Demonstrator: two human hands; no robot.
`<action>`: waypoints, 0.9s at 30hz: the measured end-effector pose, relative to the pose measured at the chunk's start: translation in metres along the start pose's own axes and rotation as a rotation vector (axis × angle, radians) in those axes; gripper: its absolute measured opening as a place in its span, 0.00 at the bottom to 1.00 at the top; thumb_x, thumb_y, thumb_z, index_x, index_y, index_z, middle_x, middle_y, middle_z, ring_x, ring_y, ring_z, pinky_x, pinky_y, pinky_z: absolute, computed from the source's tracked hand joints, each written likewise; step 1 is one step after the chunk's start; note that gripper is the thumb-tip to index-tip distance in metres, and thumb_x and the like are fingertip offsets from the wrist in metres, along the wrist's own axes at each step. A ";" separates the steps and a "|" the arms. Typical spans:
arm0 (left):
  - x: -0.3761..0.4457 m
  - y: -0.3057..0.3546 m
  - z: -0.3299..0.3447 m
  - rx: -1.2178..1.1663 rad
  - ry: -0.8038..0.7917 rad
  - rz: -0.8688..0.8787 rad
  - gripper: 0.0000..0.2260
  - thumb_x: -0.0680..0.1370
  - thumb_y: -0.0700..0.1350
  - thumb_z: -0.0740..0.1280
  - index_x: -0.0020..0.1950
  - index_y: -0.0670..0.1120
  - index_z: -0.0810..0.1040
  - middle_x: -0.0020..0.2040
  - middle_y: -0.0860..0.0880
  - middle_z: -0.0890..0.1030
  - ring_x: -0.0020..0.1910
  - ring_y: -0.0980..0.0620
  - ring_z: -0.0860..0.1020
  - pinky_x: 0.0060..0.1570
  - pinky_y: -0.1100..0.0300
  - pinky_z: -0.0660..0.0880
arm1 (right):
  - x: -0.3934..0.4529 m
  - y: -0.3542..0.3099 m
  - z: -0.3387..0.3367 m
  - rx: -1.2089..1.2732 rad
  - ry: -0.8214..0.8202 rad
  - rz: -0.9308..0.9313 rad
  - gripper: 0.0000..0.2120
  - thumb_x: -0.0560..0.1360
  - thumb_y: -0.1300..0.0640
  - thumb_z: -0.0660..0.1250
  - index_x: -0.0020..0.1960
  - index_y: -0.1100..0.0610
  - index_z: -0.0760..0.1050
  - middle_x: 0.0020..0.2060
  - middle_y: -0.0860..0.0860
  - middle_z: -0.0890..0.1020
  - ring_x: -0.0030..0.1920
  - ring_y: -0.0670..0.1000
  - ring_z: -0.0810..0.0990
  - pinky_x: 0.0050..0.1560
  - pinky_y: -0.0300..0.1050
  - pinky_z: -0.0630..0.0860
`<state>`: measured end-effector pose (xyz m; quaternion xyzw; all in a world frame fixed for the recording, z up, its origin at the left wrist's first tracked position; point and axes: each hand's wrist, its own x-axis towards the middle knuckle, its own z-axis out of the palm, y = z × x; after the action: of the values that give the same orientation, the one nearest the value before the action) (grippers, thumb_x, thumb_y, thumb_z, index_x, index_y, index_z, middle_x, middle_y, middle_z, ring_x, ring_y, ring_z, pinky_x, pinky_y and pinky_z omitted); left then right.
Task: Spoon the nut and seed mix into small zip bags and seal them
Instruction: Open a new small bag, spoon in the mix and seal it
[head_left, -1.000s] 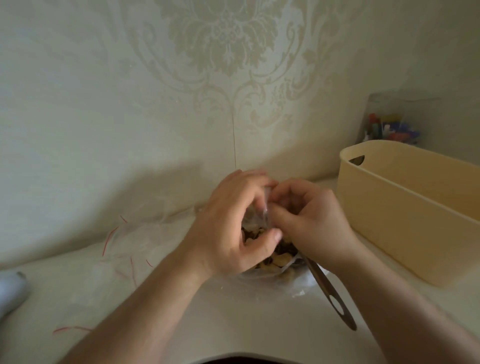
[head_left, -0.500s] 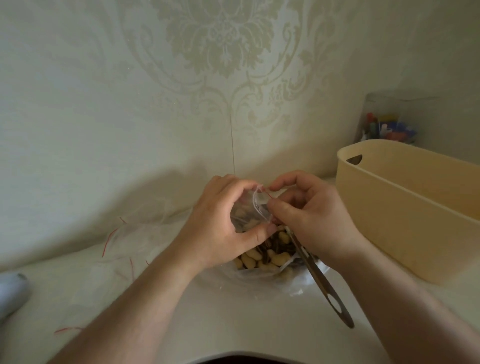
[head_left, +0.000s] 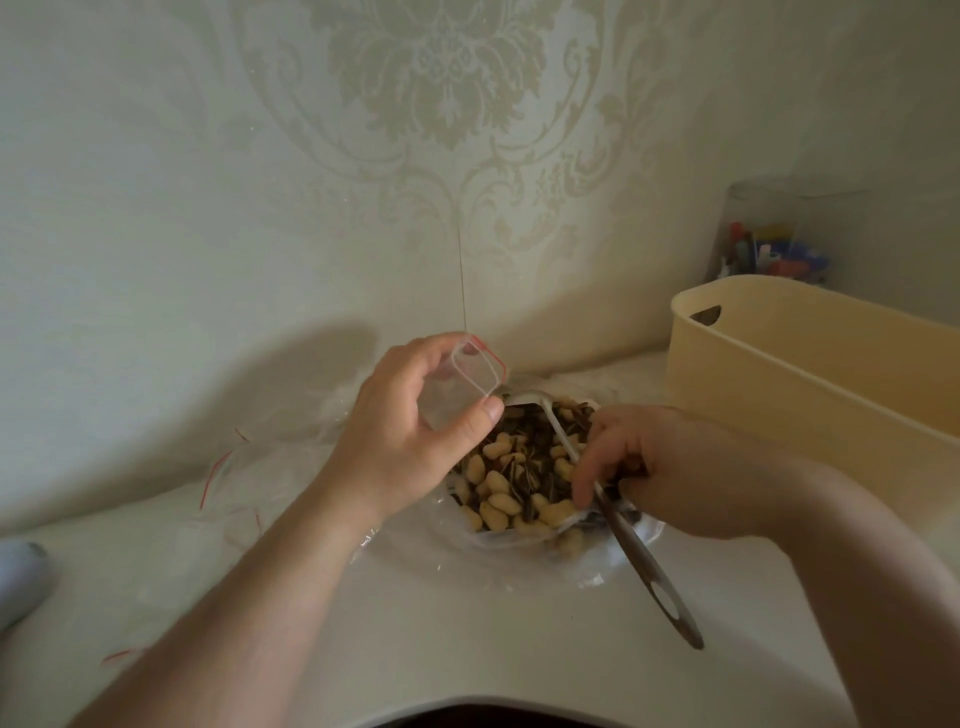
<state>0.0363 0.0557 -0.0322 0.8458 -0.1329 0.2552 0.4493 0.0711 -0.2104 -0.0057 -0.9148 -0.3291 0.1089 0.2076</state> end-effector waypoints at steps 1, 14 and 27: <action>0.000 0.000 -0.002 -0.034 -0.033 -0.025 0.23 0.72 0.63 0.71 0.66 0.60 0.77 0.58 0.56 0.83 0.62 0.53 0.80 0.65 0.47 0.76 | 0.001 0.001 0.000 -0.010 0.001 -0.003 0.28 0.75 0.68 0.69 0.47 0.32 0.83 0.48 0.37 0.77 0.49 0.39 0.78 0.49 0.37 0.78; 0.007 0.009 -0.019 -0.262 -0.366 -0.123 0.20 0.70 0.58 0.73 0.61 0.58 0.80 0.51 0.58 0.83 0.53 0.55 0.81 0.55 0.58 0.75 | 0.023 0.004 0.014 0.151 0.529 -0.151 0.12 0.83 0.55 0.67 0.58 0.37 0.81 0.49 0.42 0.81 0.52 0.43 0.79 0.52 0.34 0.77; 0.004 0.022 -0.032 -0.284 -0.577 -0.208 0.18 0.71 0.60 0.72 0.59 0.56 0.81 0.46 0.58 0.82 0.48 0.56 0.81 0.44 0.63 0.76 | 0.009 -0.005 -0.005 0.065 0.896 -0.237 0.10 0.86 0.47 0.56 0.53 0.46 0.74 0.39 0.35 0.77 0.41 0.38 0.78 0.39 0.33 0.70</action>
<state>0.0193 0.0699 0.0005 0.8212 -0.2018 -0.0631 0.5300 0.0768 -0.2026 0.0006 -0.8208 -0.3056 -0.3112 0.3689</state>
